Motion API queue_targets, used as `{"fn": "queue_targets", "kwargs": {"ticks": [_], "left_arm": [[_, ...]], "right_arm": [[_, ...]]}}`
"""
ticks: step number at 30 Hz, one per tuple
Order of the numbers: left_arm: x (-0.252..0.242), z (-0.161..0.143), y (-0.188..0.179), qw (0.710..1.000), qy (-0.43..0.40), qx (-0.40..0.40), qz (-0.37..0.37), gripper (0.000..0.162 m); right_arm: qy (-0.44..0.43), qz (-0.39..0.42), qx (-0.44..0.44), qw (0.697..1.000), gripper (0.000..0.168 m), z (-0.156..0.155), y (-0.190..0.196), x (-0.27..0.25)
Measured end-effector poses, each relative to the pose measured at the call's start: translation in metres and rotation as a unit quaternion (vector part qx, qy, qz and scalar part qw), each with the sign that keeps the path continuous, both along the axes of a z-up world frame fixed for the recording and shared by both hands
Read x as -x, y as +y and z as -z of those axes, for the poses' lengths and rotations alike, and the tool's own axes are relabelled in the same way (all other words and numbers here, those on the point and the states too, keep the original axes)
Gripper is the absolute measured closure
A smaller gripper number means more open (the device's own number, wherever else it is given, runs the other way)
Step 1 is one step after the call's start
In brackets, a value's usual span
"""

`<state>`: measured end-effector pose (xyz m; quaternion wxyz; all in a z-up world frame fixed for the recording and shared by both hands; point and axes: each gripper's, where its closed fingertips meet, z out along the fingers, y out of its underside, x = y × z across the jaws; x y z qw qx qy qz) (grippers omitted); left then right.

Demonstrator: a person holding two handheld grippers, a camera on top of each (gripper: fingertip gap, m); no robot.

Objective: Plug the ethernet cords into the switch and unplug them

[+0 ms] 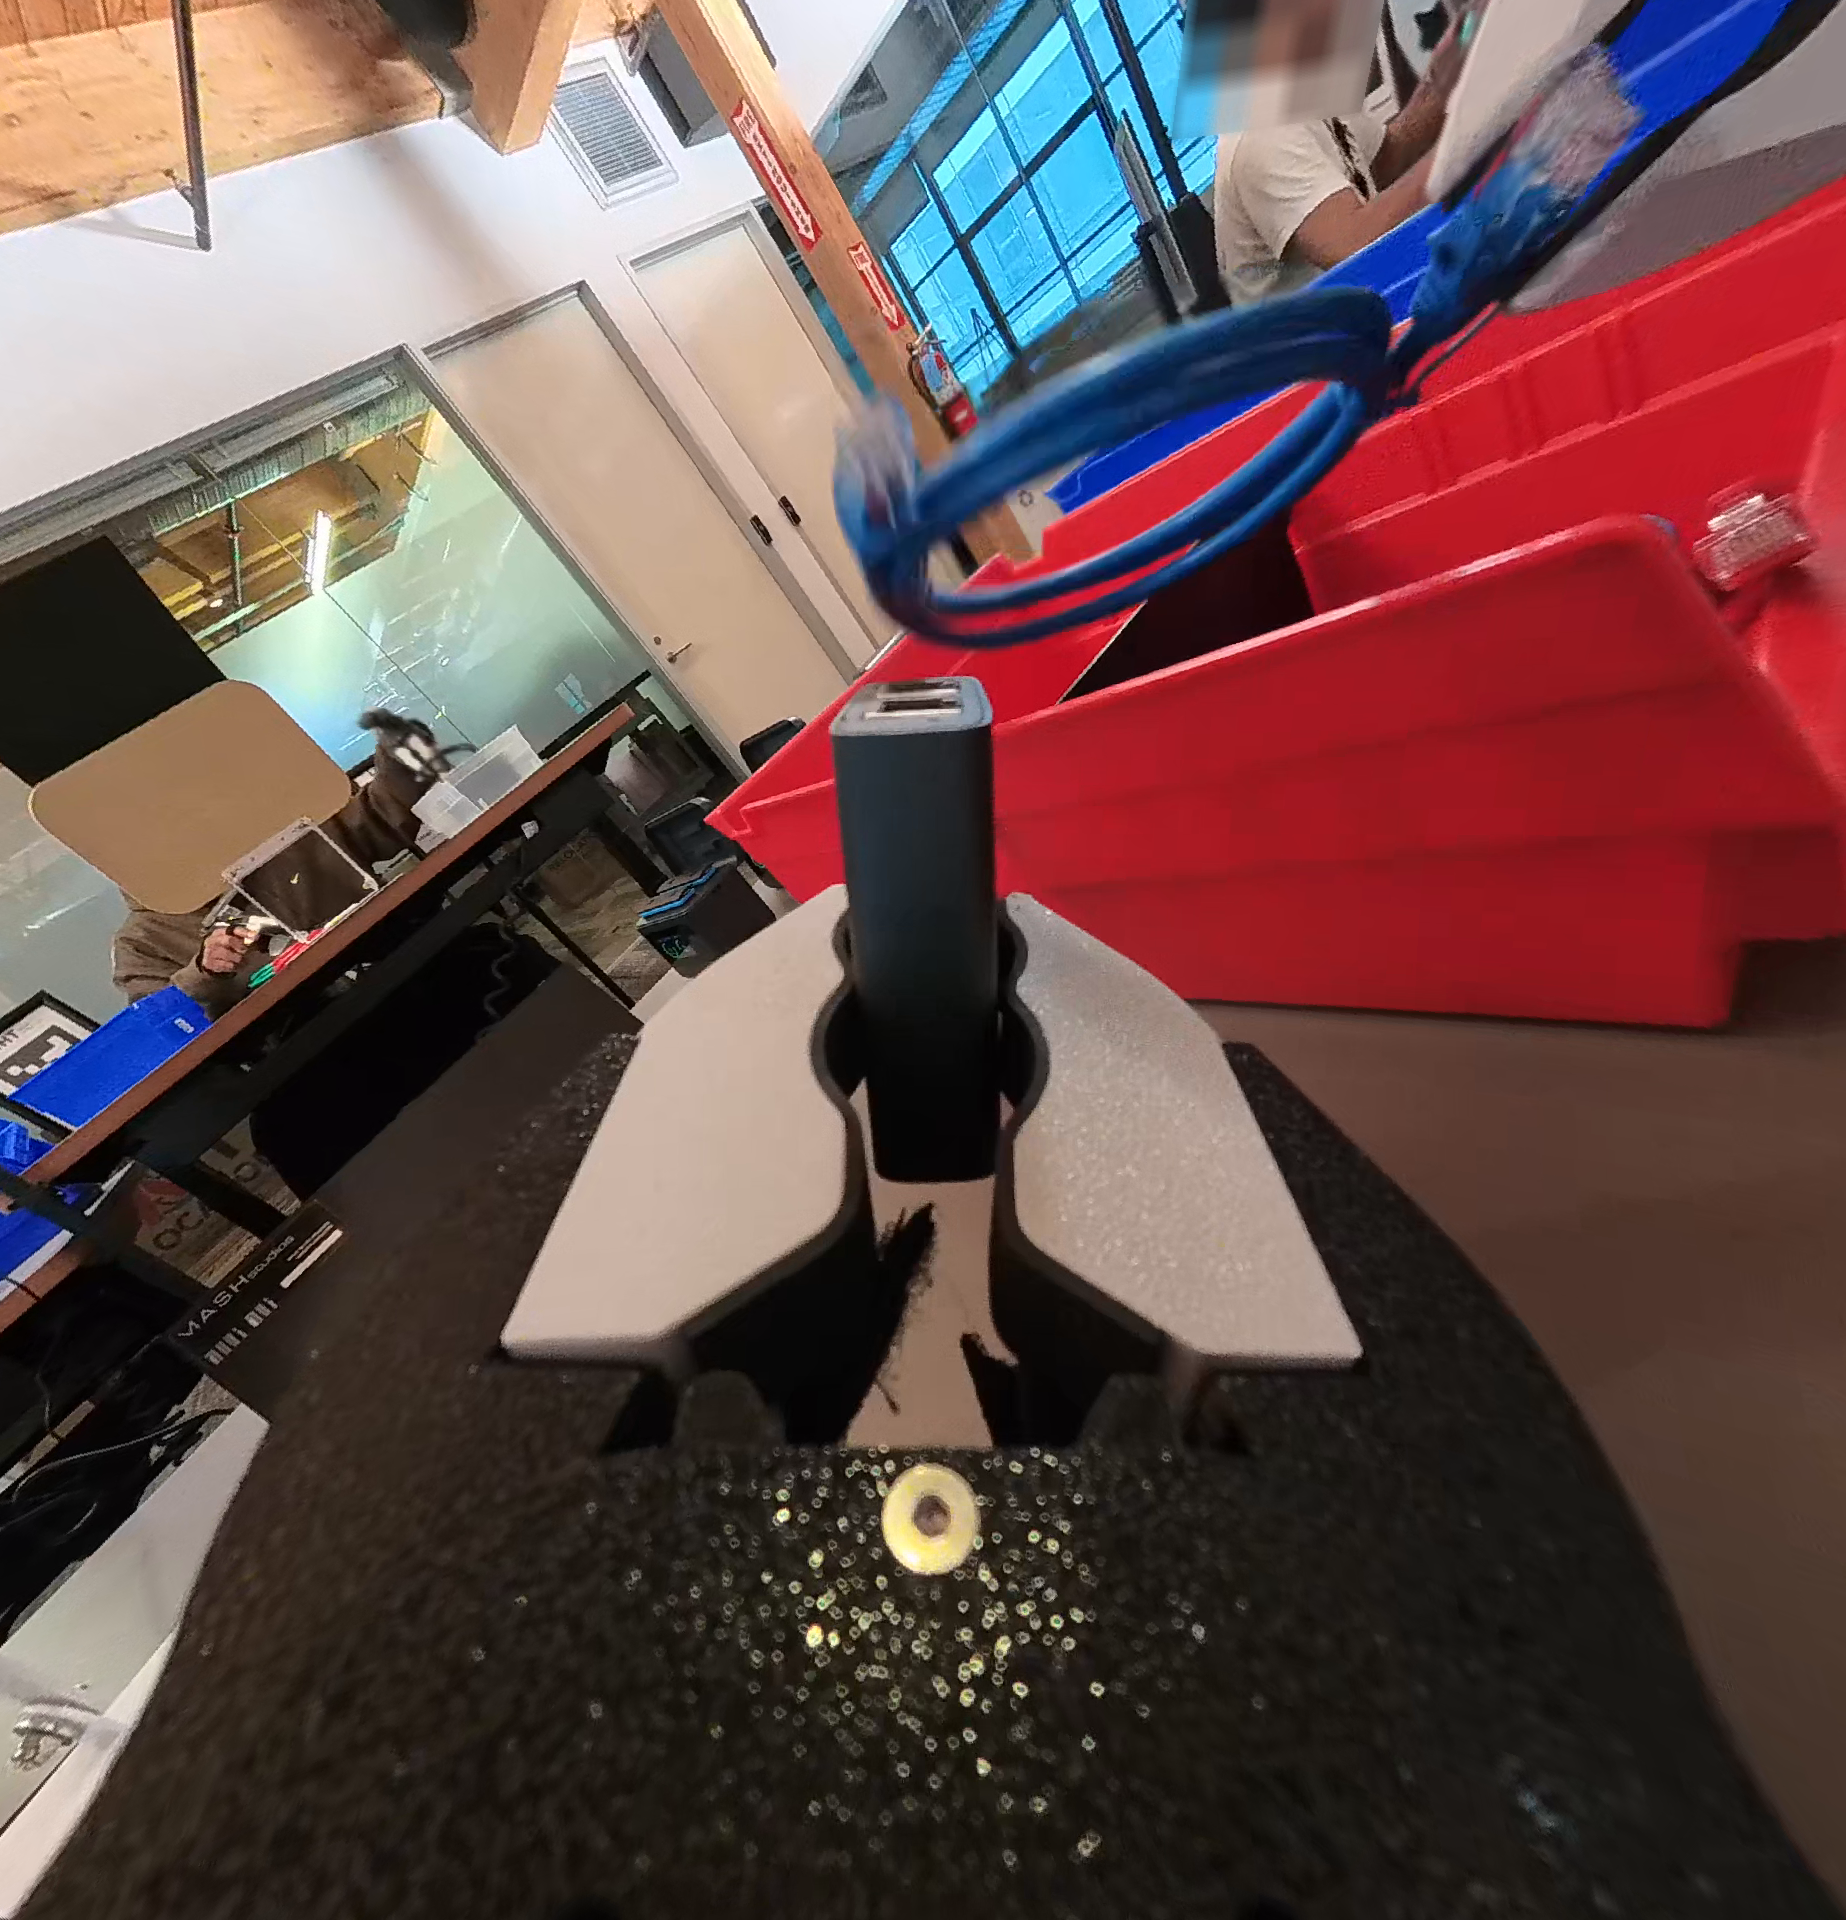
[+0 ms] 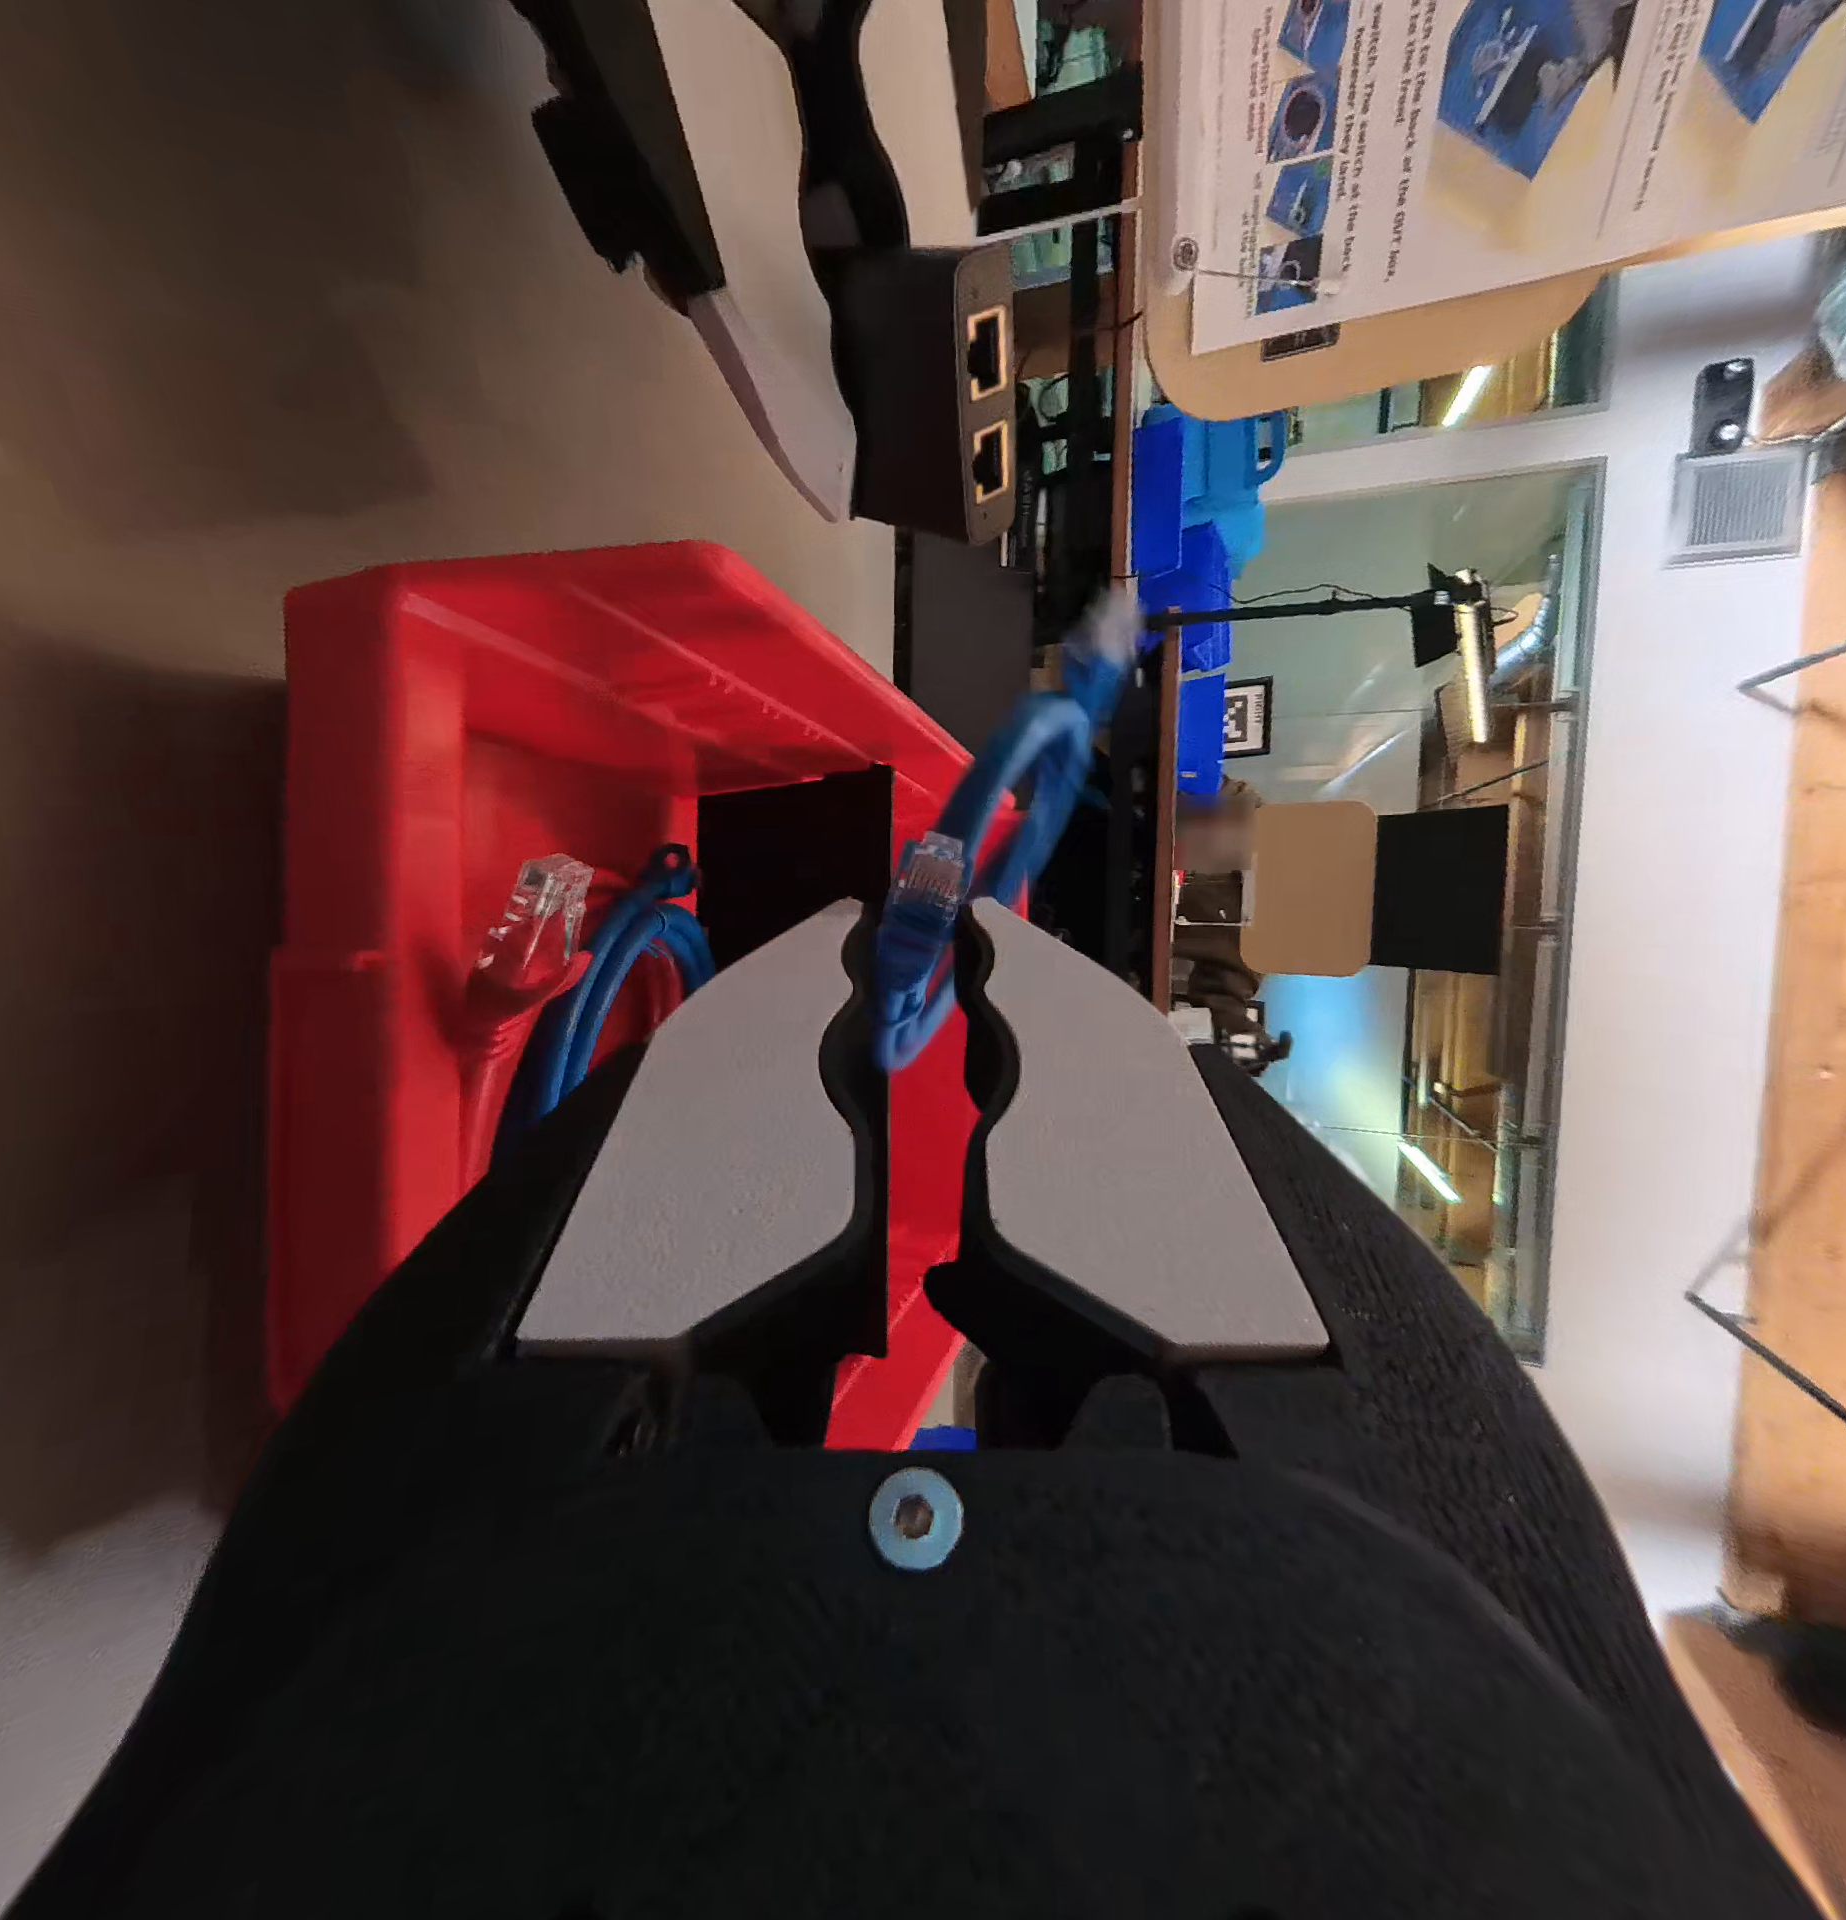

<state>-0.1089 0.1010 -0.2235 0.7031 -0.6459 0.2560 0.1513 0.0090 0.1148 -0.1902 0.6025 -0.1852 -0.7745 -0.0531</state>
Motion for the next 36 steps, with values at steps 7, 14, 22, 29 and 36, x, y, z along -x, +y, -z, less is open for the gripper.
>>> {"fn": "queue_targets", "kwargs": {"ticks": [7,14,22,29,36], "left_arm": [[0.0,0.0,0.0,1.0,0.004,0.0,0.0,0.141],[0.0,0.001,0.001,1.0,0.006,0.001,-0.001,0.141],[-0.003,0.003,0.001,1.0,0.017,0.004,0.002,0.141],[-0.003,0.004,0.001,1.0,0.022,0.004,0.003,0.141],[-0.003,0.003,0.001,1.0,0.023,0.003,0.002,0.141]], "right_arm": [[-0.004,0.01,0.006,1.0,0.157,0.0,0.004,-0.002],[-0.053,0.054,0.004,0.997,0.157,-0.019,0.032,-0.021],[-0.209,0.11,0.045,0.971,0.158,-0.018,0.059,-0.058],[-0.248,0.093,0.102,0.959,0.158,-0.008,0.043,-0.061],[-0.262,0.108,0.14,0.949,0.157,-0.036,0.044,-0.08]]}}
